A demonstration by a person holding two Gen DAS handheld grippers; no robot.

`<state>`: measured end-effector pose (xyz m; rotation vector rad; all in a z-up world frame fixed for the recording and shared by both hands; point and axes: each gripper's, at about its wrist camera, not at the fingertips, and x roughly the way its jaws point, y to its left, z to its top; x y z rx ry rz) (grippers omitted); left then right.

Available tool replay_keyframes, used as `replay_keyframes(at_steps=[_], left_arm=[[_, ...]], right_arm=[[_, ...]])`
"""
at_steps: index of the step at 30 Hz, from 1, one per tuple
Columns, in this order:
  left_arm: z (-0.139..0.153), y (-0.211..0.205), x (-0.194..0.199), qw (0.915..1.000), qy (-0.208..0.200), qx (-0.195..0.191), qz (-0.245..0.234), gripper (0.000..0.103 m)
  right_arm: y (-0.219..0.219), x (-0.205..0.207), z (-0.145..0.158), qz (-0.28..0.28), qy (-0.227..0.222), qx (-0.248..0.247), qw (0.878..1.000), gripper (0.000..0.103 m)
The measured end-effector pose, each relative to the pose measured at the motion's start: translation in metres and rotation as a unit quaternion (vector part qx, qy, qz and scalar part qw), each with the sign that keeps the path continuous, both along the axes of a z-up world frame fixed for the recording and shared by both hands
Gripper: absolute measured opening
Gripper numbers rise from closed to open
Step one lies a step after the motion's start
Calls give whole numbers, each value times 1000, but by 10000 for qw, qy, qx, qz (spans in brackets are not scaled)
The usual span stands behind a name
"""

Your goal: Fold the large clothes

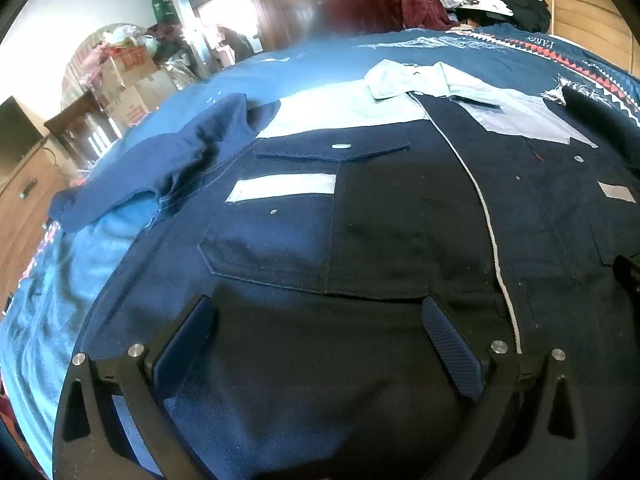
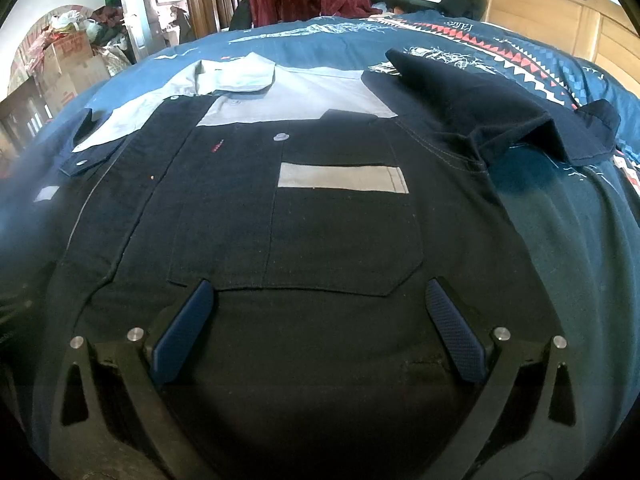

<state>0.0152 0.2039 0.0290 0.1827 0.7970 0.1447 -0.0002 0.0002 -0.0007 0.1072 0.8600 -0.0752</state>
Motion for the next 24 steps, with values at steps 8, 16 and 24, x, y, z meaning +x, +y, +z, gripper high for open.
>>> replay_keyframes(at_steps=[8, 16, 24], left_arm=[[2, 2, 0, 9992, -226, -314, 11, 103], [1, 1, -1, 9997, -159, -199, 11, 103], [12, 2, 8, 9995, 246, -181, 83, 103]], right_arm=[[5, 1, -1, -4, 29, 43, 10000, 103], [6, 1, -2, -7, 26, 50, 10000, 103], [4, 8, 12, 75, 521, -15, 9986, 103]])
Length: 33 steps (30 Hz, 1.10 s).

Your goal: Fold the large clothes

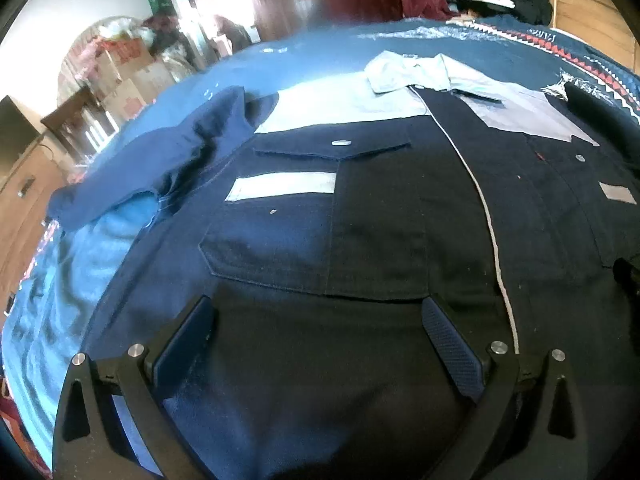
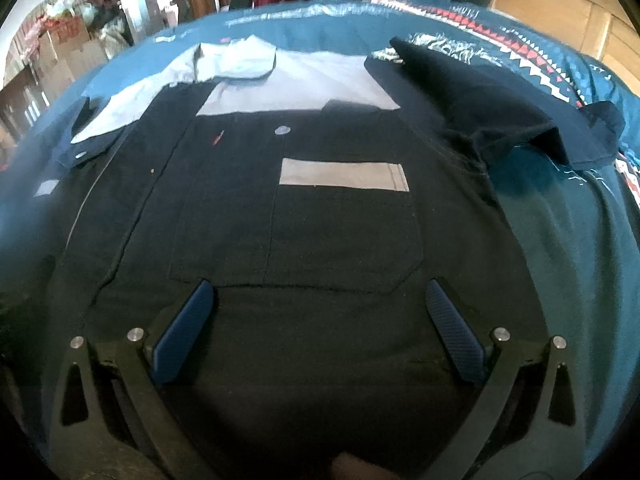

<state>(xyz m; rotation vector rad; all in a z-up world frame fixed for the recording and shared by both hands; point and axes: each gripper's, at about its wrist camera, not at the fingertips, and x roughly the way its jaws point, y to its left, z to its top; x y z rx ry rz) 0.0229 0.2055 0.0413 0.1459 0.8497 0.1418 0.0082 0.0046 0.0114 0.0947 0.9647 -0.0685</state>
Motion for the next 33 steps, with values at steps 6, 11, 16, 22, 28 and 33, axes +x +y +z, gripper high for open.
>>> replay_keyframes(at_steps=[6, 11, 16, 22, 28, 33], left_arm=[[82, -13, -31, 9980, -496, -385, -44, 95], [183, -9, -80, 9820, -1507, -1029, -482, 103], [224, 0, -122, 9704, -2014, -1203, -576, 103], [254, 12, -142, 9621, -2050, -1689, -616, 103], [277, 7, -154, 9504, -2422, -1838, -660, 103], [292, -6, -165, 9484, -2658, -1616, -609, 103]], right_arm=[[18, -24, 60, 266, -325, -163, 9990, 103], [36, -77, 137, 370, -1374, -660, 9876, 103], [44, -117, 179, 444, -1900, -675, 9784, 103], [33, -121, 199, 578, -1780, -436, 9814, 103], [17, -129, 215, 544, -1913, -319, 9795, 103], [10, -138, 241, 610, -2193, -345, 9731, 103]])
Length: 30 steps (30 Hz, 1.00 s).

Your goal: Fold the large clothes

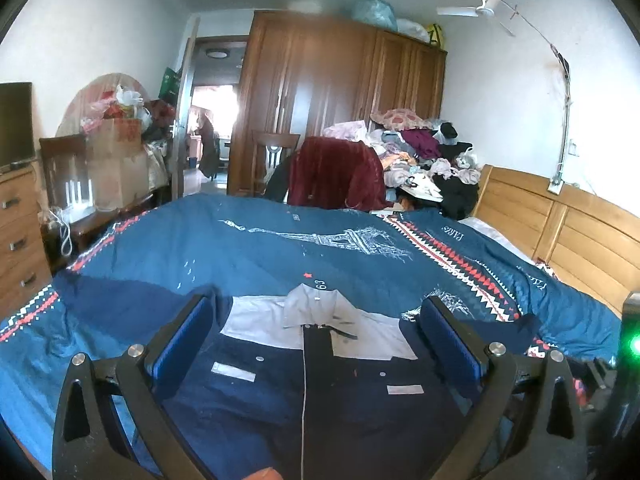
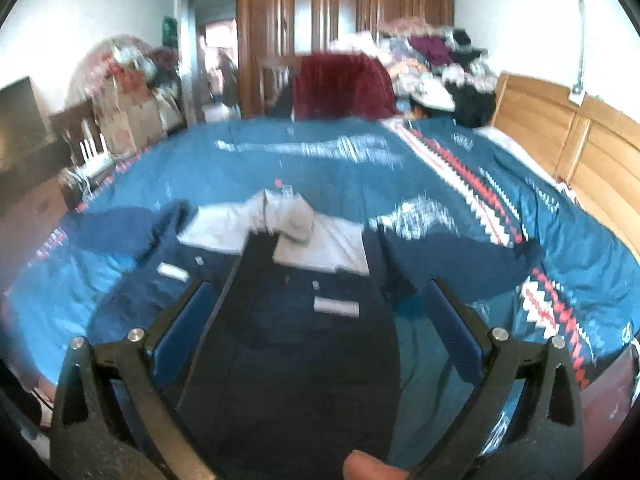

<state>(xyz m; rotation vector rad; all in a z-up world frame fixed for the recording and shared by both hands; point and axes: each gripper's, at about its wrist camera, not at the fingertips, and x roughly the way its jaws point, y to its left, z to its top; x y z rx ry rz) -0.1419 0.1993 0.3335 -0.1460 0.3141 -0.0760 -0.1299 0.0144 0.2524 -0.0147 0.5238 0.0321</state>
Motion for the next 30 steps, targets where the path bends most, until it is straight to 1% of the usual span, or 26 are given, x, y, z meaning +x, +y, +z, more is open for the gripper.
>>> replay_keyframes(at_steps=[1, 2, 3, 4, 5, 6, 8, 9, 10, 11, 12, 13, 14, 15, 17, 19, 21, 23, 24, 26, 27, 28, 30], left_arm=[[8, -1, -9, 9994, -285, 90, 181, 103], [16, -6, -22, 9971, -677, 179, 296, 103], [21, -7, -32, 9945, -966, 193, 356, 103], [24, -8, -40, 9907, -1292, 149, 410, 103], [23, -7, -43, 9885, -1452, 77, 407, 103], [21, -6, -42, 9882, -1484, 20, 378, 103], [14, -9, -24, 9940, -1071, -60, 191, 103], [9, -13, -10, 9972, -746, 16, 100, 103], [3, -17, 1, 9986, -504, 155, 79, 103], [-3, -22, 10, 9989, -341, 312, 57, 103], [-9, -26, 15, 9988, -246, 427, 39, 103], [-18, -29, 24, 9988, -100, 487, 34, 103], [-26, -30, 32, 9989, 37, 472, 14, 103], [-33, -30, 41, 9988, 173, 448, 10, 103], [-49, -31, 60, 9982, 440, 391, 75, 103], [-64, -28, 76, 9979, 548, 329, 139, 103], [-72, -33, 90, 9968, 626, 453, 224, 103], [-81, -38, 106, 9952, 717, 604, 279, 103], [-85, -40, 115, 9947, 773, 625, 278, 103], [-94, -44, 131, 9938, 849, 655, 299, 103], [-100, -46, 140, 9934, 891, 657, 289, 103], [-104, -45, 149, 9933, 939, 621, 273, 103], [-111, -45, 162, 9929, 1010, 550, 311, 103]], right_arm=[[1, -11, 13, 121, -418, -73, 9990, 103], [2, -16, 16, 210, -658, -168, 9975, 103], [4, -22, 17, 339, -900, -296, 9949, 103], [4, -21, 9, 461, -738, -402, 9954, 103], [4, -15, 1, 486, -493, -440, 9966, 103], [1, -7, -12, 457, -214, -454, 9977, 103], [-10, 8, -34, 337, 117, -442, 9984, 103], [-16, 13, -40, 297, 217, -407, 9985, 103], [-29, 21, -47, 269, 382, -311, 9984, 103], [-44, 30, -54, 250, 554, -233, 9979, 103], [-58, 33, -60, 197, 630, -182, 9977, 103], [-83, 46, -67, 38, 749, -210, 9970, 103], [-101, 48, -74, -68, 813, -123, 9966, 103], [-134, 63, -82, -261, 1009, 21, 9945, 103], [-185, 83, -94, -541, 1271, 355, 9898, 103], [-253, 107, -108, -925, 1472, 787, 9816, 103], [-318, 126, -117, -1279, 1438, 1306, 9726, 103], [-391, 148, -131, -1708, 1393, 1965, 9554, 103], [-419, 157, -137, -1870, 1385, 2212, 9471, 103], [-458, 174, -148, -2106, 1373, 2601, 9323, 98], [-466, 179, -150, -2153, 1378, 2697, 9284, 95], [-475, 187, -154, -2130, 1411, 2790, 9257, 94], [-479, 194, -158, -2149, 1464, 2714, 9267, 94]])
